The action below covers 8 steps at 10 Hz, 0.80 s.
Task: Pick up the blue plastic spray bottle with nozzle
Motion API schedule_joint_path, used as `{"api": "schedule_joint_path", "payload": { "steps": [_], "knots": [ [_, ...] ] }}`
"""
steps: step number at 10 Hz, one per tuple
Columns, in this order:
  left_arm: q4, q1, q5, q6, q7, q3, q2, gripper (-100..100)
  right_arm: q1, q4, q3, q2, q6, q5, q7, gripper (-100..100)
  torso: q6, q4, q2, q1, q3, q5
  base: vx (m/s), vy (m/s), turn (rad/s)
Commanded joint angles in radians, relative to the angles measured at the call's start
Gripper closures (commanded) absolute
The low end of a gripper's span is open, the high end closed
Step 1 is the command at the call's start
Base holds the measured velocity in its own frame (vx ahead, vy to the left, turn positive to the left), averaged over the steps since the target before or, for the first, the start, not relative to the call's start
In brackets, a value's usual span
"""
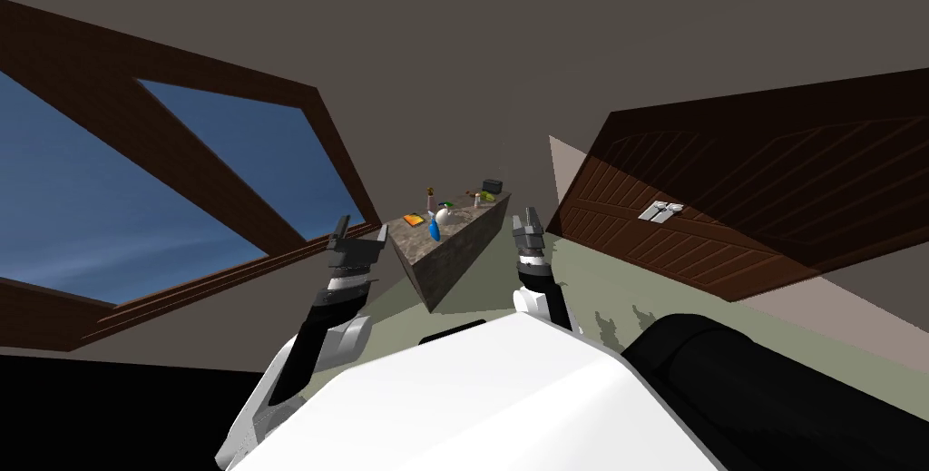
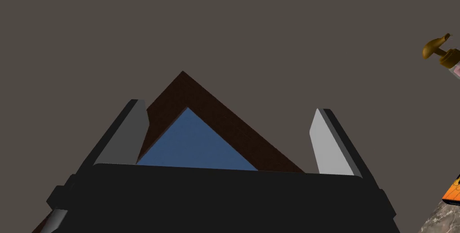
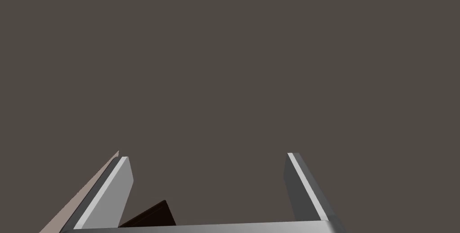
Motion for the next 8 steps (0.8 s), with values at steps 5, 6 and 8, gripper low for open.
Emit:
{"api": "schedule_joint_path", "payload": {
  "steps": [5,6,8],
  "knots": [
    [0.047,-0.079,-0.024,0.088,0.157,-0.019,0.022,-100,0.0,0.0,0.0,0.0,0.0,0.0,0.0,0,0.0,0.0,0.0,0.001,0.0,0.0,-0.024,-0.07,0.041],
    [0.047,-0.079,-0.024,0.088,0.183,-0.019,0.022,-100,0.0,0.0,0.0,0.0,0.0,0.0,0.0,0,0.0,0.0,0.0,0.0,0.0,0.0,-0.02,-0.074,0.042],
    [0.068,-0.112,-0.033,0.124,0.232,-0.026,0.03,-100,0.0,0.0,0.0,0.0,0.0,0.0,0.0,0,0.0,0.0,-0.001,0.002,0.0,0.0,-0.009,-0.054,0.039]
  ]
}}
